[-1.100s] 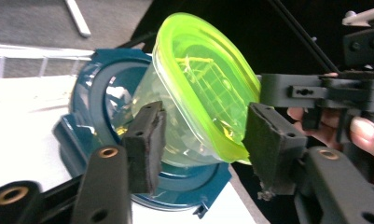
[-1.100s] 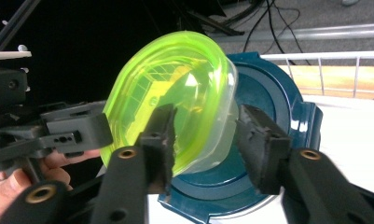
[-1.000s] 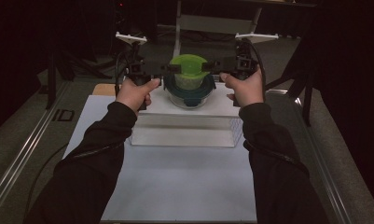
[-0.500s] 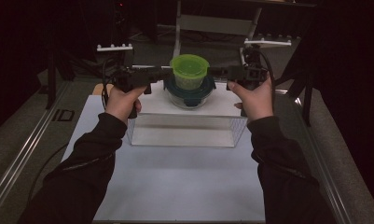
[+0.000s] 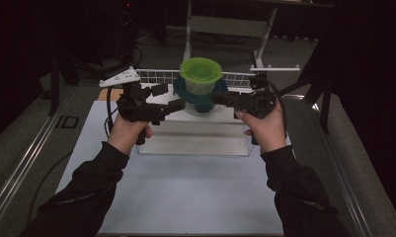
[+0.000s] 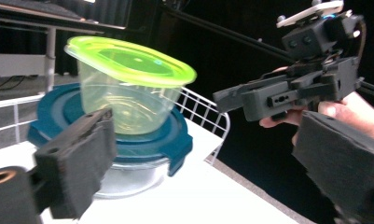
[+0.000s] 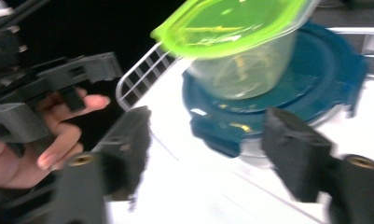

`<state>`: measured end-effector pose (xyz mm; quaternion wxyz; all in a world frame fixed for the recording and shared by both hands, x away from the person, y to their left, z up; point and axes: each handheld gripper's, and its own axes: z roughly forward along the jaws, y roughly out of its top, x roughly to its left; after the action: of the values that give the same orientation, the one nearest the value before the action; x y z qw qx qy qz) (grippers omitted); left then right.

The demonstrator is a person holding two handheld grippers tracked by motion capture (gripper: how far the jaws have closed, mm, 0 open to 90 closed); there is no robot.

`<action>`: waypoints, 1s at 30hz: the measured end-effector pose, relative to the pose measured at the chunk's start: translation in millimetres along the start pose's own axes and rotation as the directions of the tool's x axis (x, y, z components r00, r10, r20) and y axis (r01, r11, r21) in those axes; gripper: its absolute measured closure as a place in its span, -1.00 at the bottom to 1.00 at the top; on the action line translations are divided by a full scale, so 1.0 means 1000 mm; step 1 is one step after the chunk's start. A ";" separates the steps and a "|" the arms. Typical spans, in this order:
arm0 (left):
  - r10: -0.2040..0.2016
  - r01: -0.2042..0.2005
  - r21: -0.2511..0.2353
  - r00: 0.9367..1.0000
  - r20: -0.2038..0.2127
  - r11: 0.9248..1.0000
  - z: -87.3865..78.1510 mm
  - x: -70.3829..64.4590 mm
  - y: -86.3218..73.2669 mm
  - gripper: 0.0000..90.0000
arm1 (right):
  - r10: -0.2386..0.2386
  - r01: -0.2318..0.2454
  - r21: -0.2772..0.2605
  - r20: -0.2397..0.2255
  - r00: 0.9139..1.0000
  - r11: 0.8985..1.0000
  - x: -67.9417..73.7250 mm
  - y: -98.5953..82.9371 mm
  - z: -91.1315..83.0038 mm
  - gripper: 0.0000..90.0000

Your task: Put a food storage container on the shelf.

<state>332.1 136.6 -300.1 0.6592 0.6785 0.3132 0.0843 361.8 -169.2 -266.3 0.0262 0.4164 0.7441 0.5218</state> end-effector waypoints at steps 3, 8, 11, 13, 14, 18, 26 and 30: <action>0.010 -0.010 0.011 1.000 0.000 1.000 -0.004 -0.005 -0.006 -0.95 | -0.042 0.041 -0.010 -0.051 0.998 0.999 0.003 -0.011 0.000 -0.56; 0.061 -0.060 0.057 0.998 -0.011 0.997 -0.007 -0.018 -0.019 -0.98 | -0.092 0.090 -0.034 -0.063 0.994 0.995 0.006 -0.030 -0.001 -0.62; 0.069 -0.069 0.064 0.998 -0.001 0.996 -0.010 -0.023 -0.025 -0.98 | -0.093 0.091 -0.040 -0.070 0.993 0.995 0.004 -0.041 0.000 -0.63; 0.070 -0.070 0.051 0.997 0.013 0.996 -0.013 -0.025 -0.029 -0.98 | -0.106 0.104 -0.040 -0.055 0.993 0.994 0.004 -0.049 0.000 -0.63; 0.070 -0.070 0.051 0.997 0.013 0.996 -0.013 -0.025 -0.029 -0.98 | -0.106 0.104 -0.040 -0.055 0.993 0.994 0.004 -0.049 0.000 -0.63; 0.096 -0.096 0.053 0.995 0.005 0.994 -0.018 -0.030 -0.041 -0.98 | -0.117 0.114 -0.053 -0.049 0.992 0.992 -0.001 -0.067 -0.001 -0.62; 0.113 -0.115 0.079 0.993 0.029 0.990 -0.022 -0.039 -0.068 -0.98 | -0.119 0.115 -0.074 -0.053 0.992 0.991 -0.011 -0.101 -0.003 -0.62; 0.102 -0.106 0.093 0.994 0.049 0.990 -0.022 -0.040 -0.082 -0.98 | -0.115 0.111 -0.068 -0.057 0.992 0.991 -0.016 -0.118 0.000 -0.62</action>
<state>263.1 128.2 -363.4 0.6276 0.7261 0.2664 0.0888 302.0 -192.3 -366.6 0.0465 0.3564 0.7495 0.5559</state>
